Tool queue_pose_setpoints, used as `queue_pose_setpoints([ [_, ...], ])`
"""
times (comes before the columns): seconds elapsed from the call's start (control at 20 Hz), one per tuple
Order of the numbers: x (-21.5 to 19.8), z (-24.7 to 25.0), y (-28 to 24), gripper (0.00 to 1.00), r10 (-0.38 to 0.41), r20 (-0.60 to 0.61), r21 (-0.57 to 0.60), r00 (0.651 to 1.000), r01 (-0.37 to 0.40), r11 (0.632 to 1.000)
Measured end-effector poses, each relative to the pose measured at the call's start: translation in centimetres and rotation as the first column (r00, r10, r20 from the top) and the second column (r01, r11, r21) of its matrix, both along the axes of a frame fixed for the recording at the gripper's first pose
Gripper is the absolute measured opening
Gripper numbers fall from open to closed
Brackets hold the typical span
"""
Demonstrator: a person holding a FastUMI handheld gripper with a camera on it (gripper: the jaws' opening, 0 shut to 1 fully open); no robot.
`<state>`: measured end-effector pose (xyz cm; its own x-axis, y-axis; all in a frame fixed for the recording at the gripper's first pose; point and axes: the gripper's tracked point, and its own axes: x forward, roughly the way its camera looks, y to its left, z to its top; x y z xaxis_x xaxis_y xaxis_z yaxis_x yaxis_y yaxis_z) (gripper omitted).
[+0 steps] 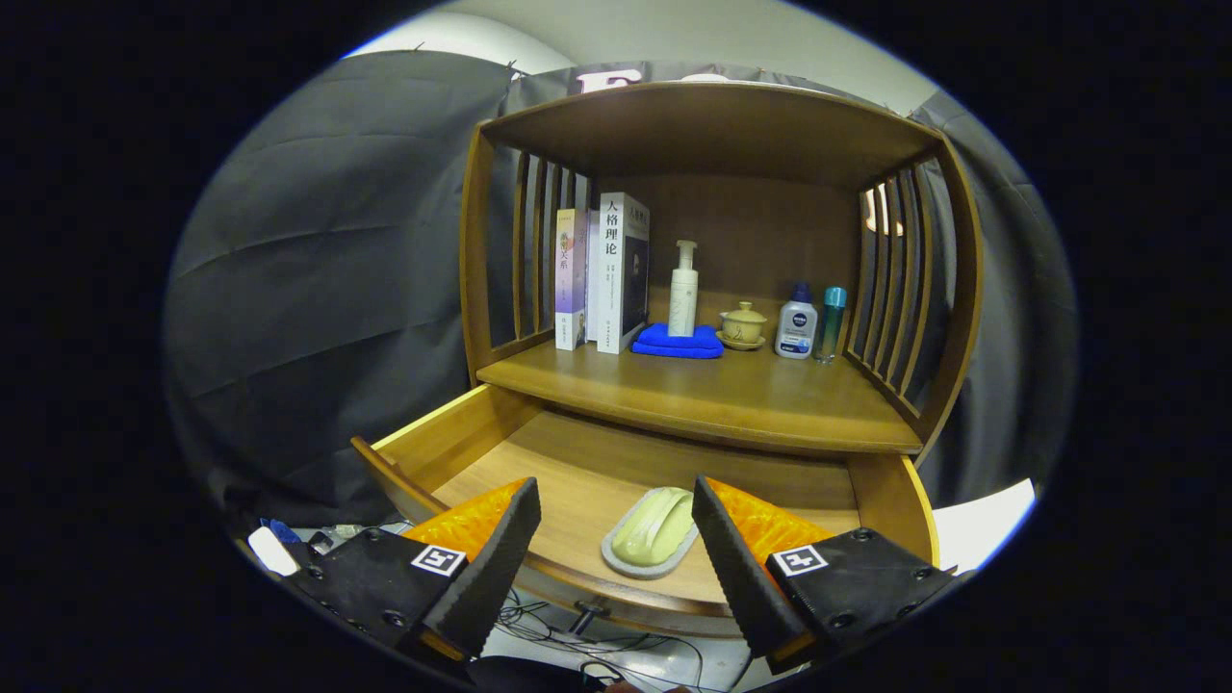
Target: Pull open the drawer, take out the items inside it, and place them on the countertop above the cabinet.
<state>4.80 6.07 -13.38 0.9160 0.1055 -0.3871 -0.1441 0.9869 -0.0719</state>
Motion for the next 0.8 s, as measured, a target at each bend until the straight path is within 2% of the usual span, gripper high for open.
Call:
queue_pose_setpoints([
  [0.55,4.1,-0.8,-0.9,1.0,0.028,-0.119,-0.058,0.993,-0.035,0.998],
  [0.65,4.6,-1.8,-0.8,1.0,0.039,-0.174,-0.071,0.984,-0.052,0.996],
  [0.8,5.7,-3.0,-0.3,1.0,0.062,-0.263,-0.028,0.963,-0.072,0.997],
])
